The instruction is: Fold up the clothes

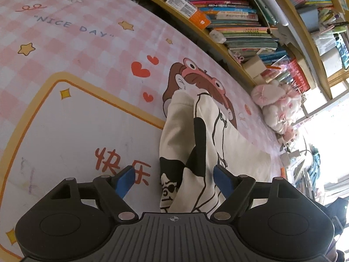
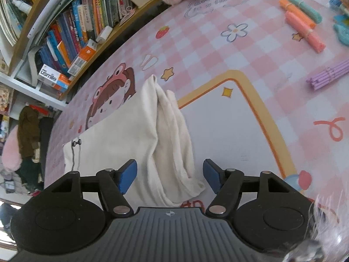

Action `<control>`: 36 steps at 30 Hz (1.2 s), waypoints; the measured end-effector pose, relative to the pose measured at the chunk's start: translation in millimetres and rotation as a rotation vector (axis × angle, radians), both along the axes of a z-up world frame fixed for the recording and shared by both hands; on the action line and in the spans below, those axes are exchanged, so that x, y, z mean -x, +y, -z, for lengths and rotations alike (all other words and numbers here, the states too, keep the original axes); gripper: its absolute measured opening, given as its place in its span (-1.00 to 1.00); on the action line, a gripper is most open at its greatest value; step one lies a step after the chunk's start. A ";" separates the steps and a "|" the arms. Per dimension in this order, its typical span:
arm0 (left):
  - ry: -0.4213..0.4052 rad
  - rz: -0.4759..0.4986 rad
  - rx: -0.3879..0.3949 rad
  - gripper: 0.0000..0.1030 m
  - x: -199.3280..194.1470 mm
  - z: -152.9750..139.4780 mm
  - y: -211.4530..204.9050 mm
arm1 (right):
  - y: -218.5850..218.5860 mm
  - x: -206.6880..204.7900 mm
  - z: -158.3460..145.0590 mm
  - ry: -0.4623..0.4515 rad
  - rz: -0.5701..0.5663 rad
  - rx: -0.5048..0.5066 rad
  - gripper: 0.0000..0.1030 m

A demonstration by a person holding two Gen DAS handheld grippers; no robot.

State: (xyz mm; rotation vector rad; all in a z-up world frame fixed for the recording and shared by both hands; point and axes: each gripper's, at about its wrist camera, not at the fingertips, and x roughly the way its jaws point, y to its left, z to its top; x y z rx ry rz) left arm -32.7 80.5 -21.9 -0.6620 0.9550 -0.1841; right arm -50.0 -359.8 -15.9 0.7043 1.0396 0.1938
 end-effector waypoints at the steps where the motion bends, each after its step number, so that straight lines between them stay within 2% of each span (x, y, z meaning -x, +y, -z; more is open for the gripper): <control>1: 0.000 -0.001 0.002 0.56 -0.6 0.3 0.0 | 0.9 -2.1 0.8 0.002 -0.013 -0.010 0.26; 6: 0.001 -0.010 0.013 0.56 -3.7 1.5 -2.6 | 10.6 -11.5 0.1 -0.007 -0.080 0.005 0.26; 9: -0.003 0.005 0.015 0.52 -6.7 1.8 -7.3 | 19.6 -14.5 -2.2 -0.026 -0.120 0.055 0.22; 12: -0.012 0.026 0.005 0.51 -8.5 1.4 -13.6 | 38.1 -14.9 -6.3 -0.053 -0.187 0.174 -0.12; 14: -0.012 0.037 -0.013 0.32 -8.6 0.3 -19.0 | 46.4 -14.6 -7.1 -0.062 -0.208 0.206 -0.36; 16: -0.006 0.038 -0.040 -0.03 -7.9 -1.5 -23.7 | 49.6 -11.4 -9.4 -0.083 -0.208 0.220 -0.54; 18: -0.028 0.034 -0.079 -0.39 -3.7 -9.1 -28.6 | 55.9 -4.8 -16.9 -0.132 -0.226 0.268 -0.60; 19: -0.054 0.043 -0.103 -0.44 -0.9 -15.6 -32.7 | 61.0 0.0 -22.6 -0.170 -0.244 0.305 -0.62; 21: -0.106 0.071 -0.154 -0.44 4.3 -28.8 -41.9 | 67.1 8.4 -30.8 -0.236 -0.266 0.339 -0.64; 23: -0.113 0.093 -0.186 -0.44 4.1 -32.1 -46.8 | 67.0 15.1 -34.7 -0.288 -0.268 0.331 -0.65; 24: -0.098 0.086 -0.184 -0.44 2.5 -29.6 -45.2 | 64.5 14.6 -33.1 -0.279 -0.257 0.317 -0.65; 27: -0.048 0.045 -0.098 -0.39 -1.4 -18.8 -30.8 | 50.7 4.7 -20.4 -0.178 -0.202 0.240 -0.62; 29: -0.030 0.044 -0.056 -0.29 -4.0 -15.0 -24.8 | 41.5 0.3 -14.5 -0.123 -0.170 0.190 -0.48; 31: 0.000 0.053 -0.029 -0.06 -8.8 -10.4 -21.3 | 34.6 -3.4 -9.7 -0.084 -0.147 0.158 -0.31; 32: 0.015 0.053 -0.012 -0.02 -11.6 -7.3 -19.6 | 31.4 -5.6 -6.7 -0.062 -0.136 0.137 -0.25; 36: 0.045 0.027 0.061 0.11 -20.8 3.9 -15.6 | 25.0 -12.7 -1.5 -0.029 -0.116 0.075 -0.21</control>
